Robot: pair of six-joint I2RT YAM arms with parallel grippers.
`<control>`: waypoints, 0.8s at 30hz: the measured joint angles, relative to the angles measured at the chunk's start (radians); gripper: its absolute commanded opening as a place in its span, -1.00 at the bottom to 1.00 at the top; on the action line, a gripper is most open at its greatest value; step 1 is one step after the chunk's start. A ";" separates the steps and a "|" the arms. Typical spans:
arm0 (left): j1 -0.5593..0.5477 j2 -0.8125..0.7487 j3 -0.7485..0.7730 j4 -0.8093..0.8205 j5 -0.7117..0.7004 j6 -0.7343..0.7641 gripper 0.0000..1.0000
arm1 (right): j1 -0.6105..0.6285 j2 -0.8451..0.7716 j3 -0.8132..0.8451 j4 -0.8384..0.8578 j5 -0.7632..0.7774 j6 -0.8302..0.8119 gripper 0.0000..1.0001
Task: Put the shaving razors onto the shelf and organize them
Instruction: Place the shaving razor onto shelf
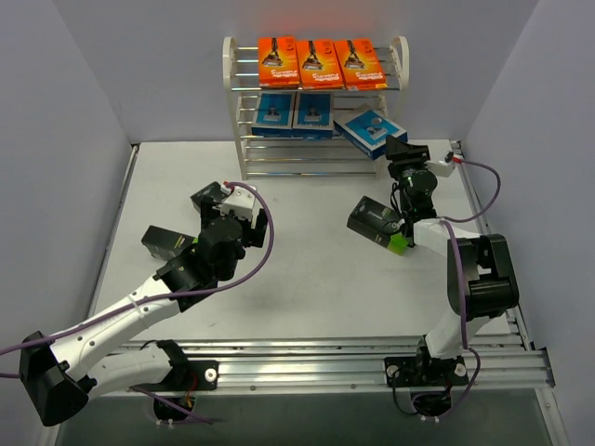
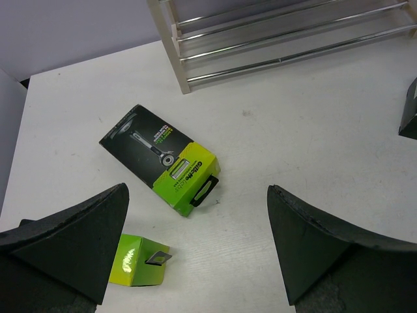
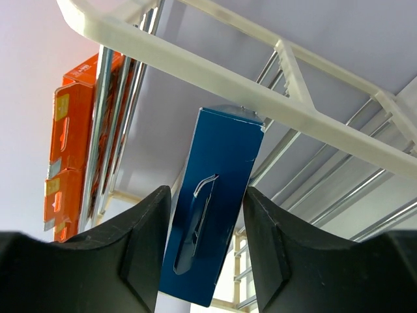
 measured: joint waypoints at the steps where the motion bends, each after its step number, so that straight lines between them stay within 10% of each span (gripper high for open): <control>1: 0.000 0.000 0.000 0.000 0.000 0.000 0.92 | 0.000 0.002 0.000 0.000 -0.002 0.001 -0.10; 24: 0.000 0.000 0.000 0.000 0.000 0.000 0.92 | 0.011 0.024 -0.033 0.013 -0.072 0.021 -0.32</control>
